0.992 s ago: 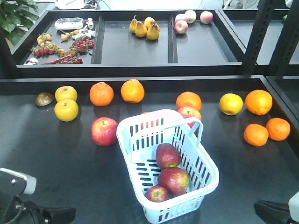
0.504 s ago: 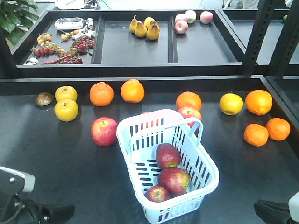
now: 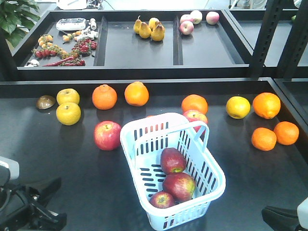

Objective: Pick three apples into basket with both arms

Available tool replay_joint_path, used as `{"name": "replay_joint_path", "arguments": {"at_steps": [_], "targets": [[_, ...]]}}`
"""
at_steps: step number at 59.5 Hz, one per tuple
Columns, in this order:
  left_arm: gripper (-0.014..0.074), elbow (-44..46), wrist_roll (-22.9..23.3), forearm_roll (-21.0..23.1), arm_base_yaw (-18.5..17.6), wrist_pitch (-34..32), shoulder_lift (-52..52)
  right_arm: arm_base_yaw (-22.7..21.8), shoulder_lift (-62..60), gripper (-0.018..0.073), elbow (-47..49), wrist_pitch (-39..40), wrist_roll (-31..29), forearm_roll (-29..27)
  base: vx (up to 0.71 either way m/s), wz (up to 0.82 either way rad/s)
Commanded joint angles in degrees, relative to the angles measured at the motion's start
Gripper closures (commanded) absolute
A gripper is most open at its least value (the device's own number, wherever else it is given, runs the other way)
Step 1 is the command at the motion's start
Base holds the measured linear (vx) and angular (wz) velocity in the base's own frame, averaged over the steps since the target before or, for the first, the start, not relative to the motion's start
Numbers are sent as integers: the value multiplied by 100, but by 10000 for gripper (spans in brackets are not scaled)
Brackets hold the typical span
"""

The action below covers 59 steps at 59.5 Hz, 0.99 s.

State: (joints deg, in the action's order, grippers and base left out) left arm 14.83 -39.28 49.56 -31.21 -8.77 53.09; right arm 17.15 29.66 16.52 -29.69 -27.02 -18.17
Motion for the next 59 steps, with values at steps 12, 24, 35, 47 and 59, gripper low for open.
{"name": "replay_joint_path", "arguments": {"at_steps": [12, 24, 35, 47, 59], "targets": [[603, 105, -26, -1554, -28, 461, -1108, -17, 21, 565, 153, 297, -19, -27, 0, 0], [603, -495, 373, -1630, -28, 773, -2299, -17, 21, 565, 153, 292, -19, -27, 0, 0], [603, -1385, 1126, -1630, -28, 589, -3478, -17, 21, 565, 153, 292, -19, -27, 0, 0], [603, -1506, 1273, -2285, 32, 973, -4281, -17, 21, 565, 153, 292, -19, -27, 0, 0], [603, -1506, 1340, -2813, 751, 921, -4519, -17, 21, 565, 153, 292, -19, -27, 0, 0]]}}
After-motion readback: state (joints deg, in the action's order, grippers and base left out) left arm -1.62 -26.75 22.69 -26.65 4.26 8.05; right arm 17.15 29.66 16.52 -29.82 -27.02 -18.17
